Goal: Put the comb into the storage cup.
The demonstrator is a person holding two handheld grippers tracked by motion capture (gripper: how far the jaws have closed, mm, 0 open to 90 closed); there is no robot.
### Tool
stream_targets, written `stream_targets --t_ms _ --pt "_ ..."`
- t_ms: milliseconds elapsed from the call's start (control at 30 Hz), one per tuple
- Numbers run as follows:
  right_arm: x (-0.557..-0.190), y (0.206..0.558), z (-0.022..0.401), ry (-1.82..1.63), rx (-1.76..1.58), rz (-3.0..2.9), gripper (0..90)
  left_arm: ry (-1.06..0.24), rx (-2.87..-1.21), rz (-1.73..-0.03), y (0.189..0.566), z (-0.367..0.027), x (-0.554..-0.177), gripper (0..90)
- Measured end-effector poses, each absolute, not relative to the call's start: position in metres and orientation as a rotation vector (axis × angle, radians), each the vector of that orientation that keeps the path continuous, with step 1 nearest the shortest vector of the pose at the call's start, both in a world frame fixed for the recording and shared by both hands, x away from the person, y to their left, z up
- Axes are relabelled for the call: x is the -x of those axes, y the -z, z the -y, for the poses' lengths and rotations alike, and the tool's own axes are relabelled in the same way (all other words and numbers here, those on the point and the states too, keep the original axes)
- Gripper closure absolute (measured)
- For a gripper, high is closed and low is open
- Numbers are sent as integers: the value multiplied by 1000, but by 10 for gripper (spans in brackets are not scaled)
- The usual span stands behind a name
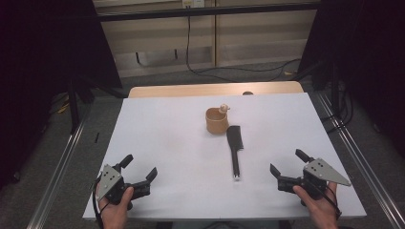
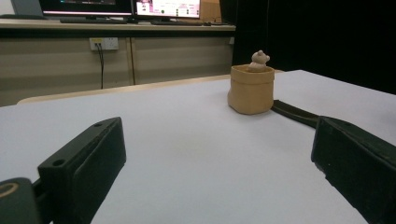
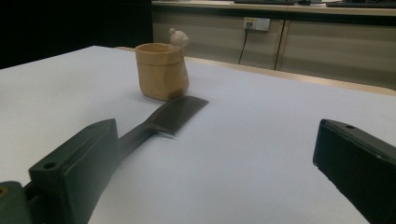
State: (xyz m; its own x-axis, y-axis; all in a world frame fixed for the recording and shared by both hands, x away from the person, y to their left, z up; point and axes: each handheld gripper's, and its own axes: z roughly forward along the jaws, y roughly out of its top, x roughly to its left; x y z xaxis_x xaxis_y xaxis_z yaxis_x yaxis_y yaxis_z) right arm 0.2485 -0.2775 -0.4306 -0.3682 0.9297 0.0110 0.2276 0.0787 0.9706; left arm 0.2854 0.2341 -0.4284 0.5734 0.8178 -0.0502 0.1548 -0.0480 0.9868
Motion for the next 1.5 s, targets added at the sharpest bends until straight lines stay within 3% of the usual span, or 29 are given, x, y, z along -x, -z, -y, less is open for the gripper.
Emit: stream_targets --t_ms 1500 --pt "-308 422 205 -1212 -1275 -2094 36 -645 -1554 -848 428 -234 -288 32"
